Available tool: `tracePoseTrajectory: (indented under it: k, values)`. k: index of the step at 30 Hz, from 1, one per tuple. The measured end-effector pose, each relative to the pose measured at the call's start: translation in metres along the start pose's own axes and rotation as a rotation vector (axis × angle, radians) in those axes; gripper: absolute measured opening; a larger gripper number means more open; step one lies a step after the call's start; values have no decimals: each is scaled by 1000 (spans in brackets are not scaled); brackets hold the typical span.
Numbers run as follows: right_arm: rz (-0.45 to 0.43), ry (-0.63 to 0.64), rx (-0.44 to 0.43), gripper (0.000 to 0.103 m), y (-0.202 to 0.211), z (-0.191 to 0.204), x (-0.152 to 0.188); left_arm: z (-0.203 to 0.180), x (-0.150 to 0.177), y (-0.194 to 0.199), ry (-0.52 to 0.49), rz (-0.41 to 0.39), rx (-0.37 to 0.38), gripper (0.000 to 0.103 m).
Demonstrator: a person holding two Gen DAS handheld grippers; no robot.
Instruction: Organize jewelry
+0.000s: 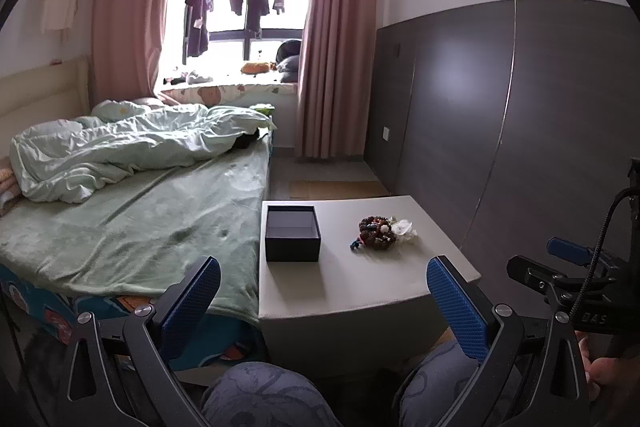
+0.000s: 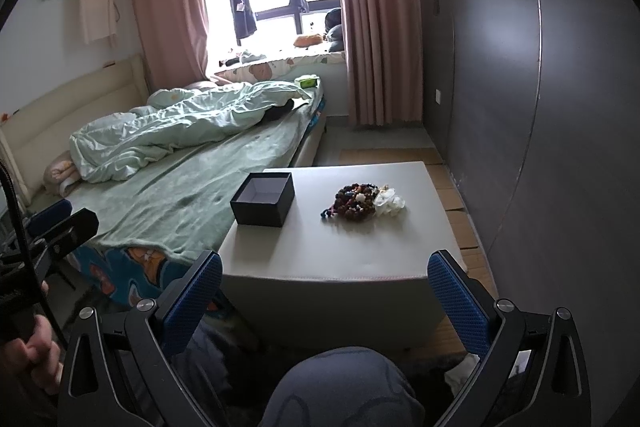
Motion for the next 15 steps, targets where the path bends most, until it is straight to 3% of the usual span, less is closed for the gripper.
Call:
tracePoseTrajectory:
  k: [15]
  values:
    - [77,-42,8,103,-60,-16,-1,18,3,-62,26,77,15,103]
Point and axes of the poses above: each gripper's, at about its wrist camera, not at the fingertips, and y roughly against the way its jaws point, z to its left, x to its underside, the point moved 6 cm from there along -y, roughly the way its jaws point, and after that the axes turned 3 degrees about x, right-handed, at the moved point
